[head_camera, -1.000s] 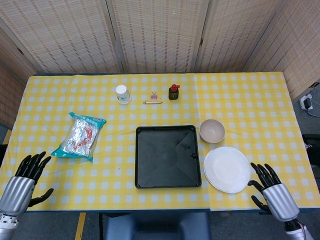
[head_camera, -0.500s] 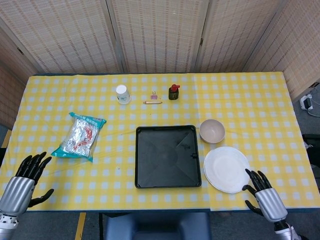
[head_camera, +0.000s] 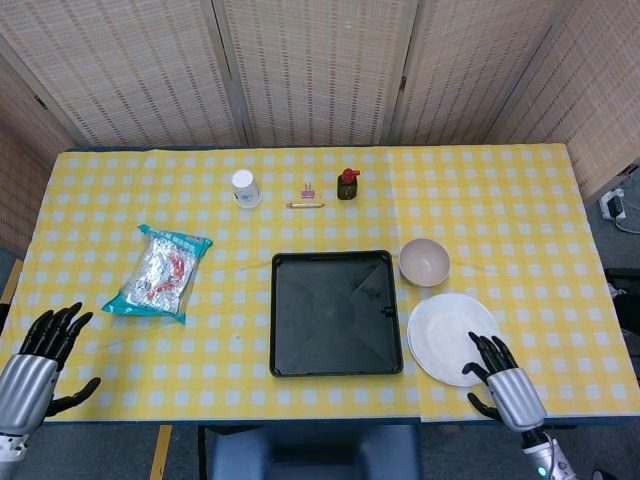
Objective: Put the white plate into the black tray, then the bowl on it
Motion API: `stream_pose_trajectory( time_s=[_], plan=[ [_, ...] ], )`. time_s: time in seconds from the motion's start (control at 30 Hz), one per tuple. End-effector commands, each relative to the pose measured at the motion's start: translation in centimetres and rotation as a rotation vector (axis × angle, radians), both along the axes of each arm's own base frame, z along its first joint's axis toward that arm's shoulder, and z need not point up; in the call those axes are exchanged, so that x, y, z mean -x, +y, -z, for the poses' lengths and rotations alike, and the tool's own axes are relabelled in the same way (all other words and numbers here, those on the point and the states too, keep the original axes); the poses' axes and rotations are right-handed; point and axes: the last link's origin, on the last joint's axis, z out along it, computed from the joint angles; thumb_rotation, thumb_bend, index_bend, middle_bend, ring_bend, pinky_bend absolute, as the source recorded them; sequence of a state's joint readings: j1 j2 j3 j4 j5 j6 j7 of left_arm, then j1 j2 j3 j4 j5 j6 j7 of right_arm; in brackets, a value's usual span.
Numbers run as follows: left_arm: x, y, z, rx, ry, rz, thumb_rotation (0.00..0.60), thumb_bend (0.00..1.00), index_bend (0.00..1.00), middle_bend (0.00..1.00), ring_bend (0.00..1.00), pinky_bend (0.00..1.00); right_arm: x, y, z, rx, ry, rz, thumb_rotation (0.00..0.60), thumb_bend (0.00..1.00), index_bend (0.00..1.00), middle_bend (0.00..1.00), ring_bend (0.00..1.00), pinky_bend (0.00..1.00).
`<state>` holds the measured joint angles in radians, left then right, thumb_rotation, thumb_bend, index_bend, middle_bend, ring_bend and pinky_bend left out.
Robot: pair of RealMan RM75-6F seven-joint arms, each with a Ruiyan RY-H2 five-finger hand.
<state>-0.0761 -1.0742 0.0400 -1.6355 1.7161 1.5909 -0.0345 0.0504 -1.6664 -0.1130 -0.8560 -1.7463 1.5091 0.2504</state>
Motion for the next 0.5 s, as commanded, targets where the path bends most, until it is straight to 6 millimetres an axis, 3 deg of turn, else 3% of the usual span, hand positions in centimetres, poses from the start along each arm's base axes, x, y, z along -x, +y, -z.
stream_pose_trajectory(
  time_s=[0.03, 0.5],
  plan=[
    [-0.1, 0.0, 0.0, -0.001, -0.001, 0.003, 0.6, 0.25, 0.0, 0.05, 0.02, 0.0, -0.2, -0.3, 0.4, -0.017, 0.007, -0.006, 0.6, 0.31, 0.44, 0.0, 0.0, 0.0],
    [0.0, -0.1, -0.4, -0.014, -0.002, 0.005, 0.6, 0.25, 0.0, 0.05, 0.02, 0.0, -0.4, -1.3, 0.9, -0.027, 0.013, -0.003, 0.6, 0.32, 0.49, 0.0, 0.0, 0.0]
  ],
)
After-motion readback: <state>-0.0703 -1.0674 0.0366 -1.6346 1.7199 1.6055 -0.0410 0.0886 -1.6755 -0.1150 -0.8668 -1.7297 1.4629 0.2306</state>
